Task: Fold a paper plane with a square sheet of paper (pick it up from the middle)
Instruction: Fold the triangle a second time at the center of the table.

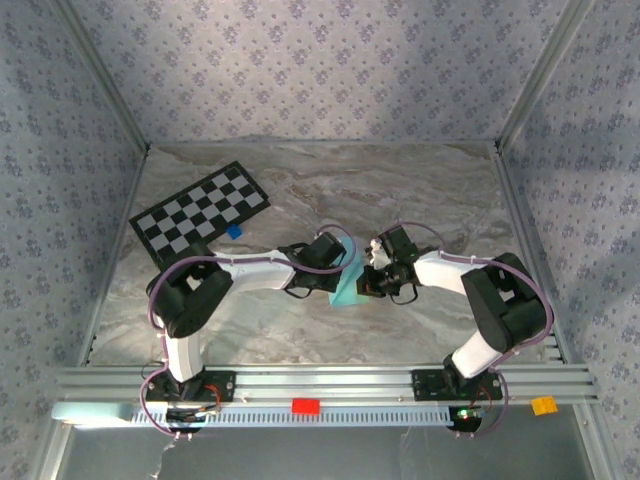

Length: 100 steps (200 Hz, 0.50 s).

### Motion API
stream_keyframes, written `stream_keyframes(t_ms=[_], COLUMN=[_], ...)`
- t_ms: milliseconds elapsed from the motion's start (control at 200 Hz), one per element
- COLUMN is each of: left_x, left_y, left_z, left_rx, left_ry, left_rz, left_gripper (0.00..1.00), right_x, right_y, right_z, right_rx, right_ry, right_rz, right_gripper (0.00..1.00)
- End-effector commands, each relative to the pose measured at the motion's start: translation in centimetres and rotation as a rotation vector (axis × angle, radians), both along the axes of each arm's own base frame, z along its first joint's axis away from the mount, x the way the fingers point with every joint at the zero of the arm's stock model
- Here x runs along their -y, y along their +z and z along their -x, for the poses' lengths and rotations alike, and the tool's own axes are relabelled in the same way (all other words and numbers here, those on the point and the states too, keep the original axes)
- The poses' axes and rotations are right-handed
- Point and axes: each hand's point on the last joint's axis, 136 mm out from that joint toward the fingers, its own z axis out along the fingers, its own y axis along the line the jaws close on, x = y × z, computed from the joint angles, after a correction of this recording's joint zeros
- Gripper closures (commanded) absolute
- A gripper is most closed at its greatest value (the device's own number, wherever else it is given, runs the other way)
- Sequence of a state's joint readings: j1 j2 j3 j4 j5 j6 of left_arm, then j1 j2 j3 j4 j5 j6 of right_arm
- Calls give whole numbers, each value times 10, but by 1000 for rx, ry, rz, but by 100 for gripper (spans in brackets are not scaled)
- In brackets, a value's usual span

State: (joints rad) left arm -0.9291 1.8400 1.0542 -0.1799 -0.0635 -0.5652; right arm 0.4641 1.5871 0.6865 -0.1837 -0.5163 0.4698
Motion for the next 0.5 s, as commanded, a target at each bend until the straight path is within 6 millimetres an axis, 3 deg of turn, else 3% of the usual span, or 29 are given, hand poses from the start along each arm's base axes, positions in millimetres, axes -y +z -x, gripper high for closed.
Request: stream_keyframes(t_ms=[0,200,495], left_x=[6,10,15], left_y=[6,23,24], left_z=[-1,-1,-1], left_rx=[-4,17,12], left_ry=[-18,-22,-33], left_rz=[23,63,84], left_gripper=[98,98,97], right_x=[19,21,24], right_y=[-22,-21,-22], right_z=[12,11,11], right_rx=[-61,-55,-60], right_ry=[-8,-13,-18], right_rz=[108,110,108], right_gripper=[95,95,95])
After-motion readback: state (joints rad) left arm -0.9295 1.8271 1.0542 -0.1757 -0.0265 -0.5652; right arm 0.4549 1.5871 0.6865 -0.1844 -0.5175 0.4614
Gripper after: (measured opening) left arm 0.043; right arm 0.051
